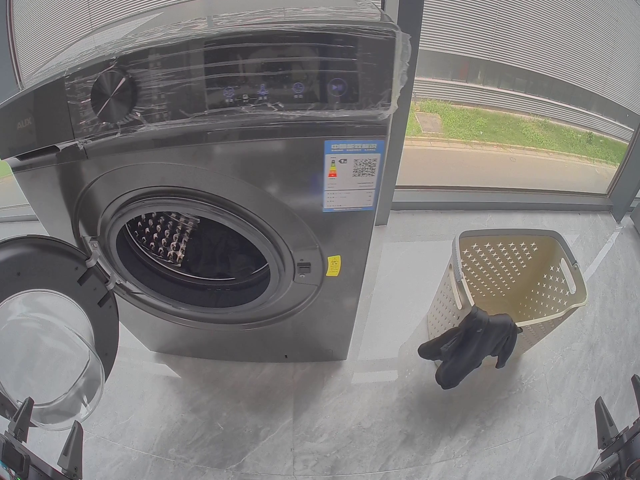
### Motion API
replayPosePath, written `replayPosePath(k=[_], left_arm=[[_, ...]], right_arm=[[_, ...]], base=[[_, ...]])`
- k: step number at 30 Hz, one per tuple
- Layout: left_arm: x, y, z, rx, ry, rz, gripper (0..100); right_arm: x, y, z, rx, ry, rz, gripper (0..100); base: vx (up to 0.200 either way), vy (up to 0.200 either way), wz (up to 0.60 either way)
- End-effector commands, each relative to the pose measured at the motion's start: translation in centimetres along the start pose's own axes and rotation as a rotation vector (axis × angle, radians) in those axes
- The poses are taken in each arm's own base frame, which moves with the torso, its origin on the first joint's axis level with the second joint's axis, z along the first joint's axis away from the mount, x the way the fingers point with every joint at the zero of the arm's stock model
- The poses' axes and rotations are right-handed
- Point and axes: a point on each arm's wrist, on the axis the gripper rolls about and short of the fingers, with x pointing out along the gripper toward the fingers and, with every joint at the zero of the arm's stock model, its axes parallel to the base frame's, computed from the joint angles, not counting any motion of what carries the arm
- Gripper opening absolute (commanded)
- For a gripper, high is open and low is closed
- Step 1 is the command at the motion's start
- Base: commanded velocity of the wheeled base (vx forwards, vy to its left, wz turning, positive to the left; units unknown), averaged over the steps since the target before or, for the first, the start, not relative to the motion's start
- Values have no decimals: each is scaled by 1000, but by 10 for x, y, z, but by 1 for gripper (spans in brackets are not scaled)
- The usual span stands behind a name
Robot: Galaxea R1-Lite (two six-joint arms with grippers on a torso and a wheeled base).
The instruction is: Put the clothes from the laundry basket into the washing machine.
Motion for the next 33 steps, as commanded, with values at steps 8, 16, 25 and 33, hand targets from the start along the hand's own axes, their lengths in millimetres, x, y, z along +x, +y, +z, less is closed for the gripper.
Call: replayPosePath(k=[8,16,25,33], left_arm=[[1,0,-5,-6,8,2,100],[1,0,-5,-3,8,2,100],[1,0,-5,-4,8,2,100],[1,0,-5,-6,8,2,100]], right_arm=[[0,0,-5,0,3,-1,100],[0,0,-5,0,3,-1,100],[0,0,-5,0,3,-1,100],[0,0,-5,0,3,1,100]], base=[[0,-200,0],[0,-200,0],[0,-200,0],[0,-75,0]])
